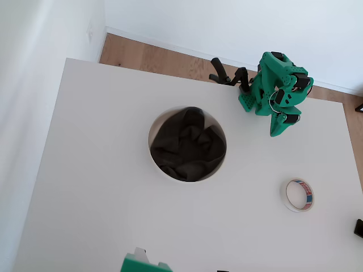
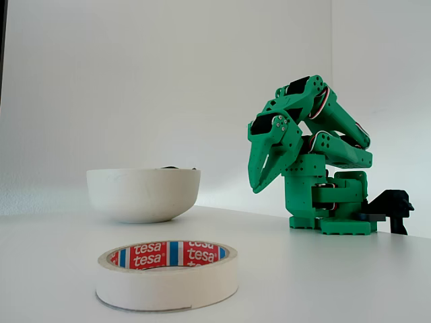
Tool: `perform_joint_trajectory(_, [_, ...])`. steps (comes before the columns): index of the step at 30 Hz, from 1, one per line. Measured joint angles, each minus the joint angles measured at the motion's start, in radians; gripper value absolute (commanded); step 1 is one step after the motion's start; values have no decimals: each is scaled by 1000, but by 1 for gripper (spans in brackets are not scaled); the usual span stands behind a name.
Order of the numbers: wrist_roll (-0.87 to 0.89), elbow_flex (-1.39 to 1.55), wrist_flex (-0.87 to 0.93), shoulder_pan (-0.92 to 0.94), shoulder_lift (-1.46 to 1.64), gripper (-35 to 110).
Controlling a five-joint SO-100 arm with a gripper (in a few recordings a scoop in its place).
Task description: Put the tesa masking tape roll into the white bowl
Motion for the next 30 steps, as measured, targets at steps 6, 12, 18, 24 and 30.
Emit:
perform_joint_trajectory(6, [20,0,0,25,0,-8])
perform_joint_trajectory(12, [46,0,0,44,0,-8])
perform_joint_trajectory(18, [44,0,0,44,0,-8])
perform_joint_trajectory(24, [38,0,0,44,0,-8])
perform_joint_trajectory(30, [71,-8,-37,60,-2,-8])
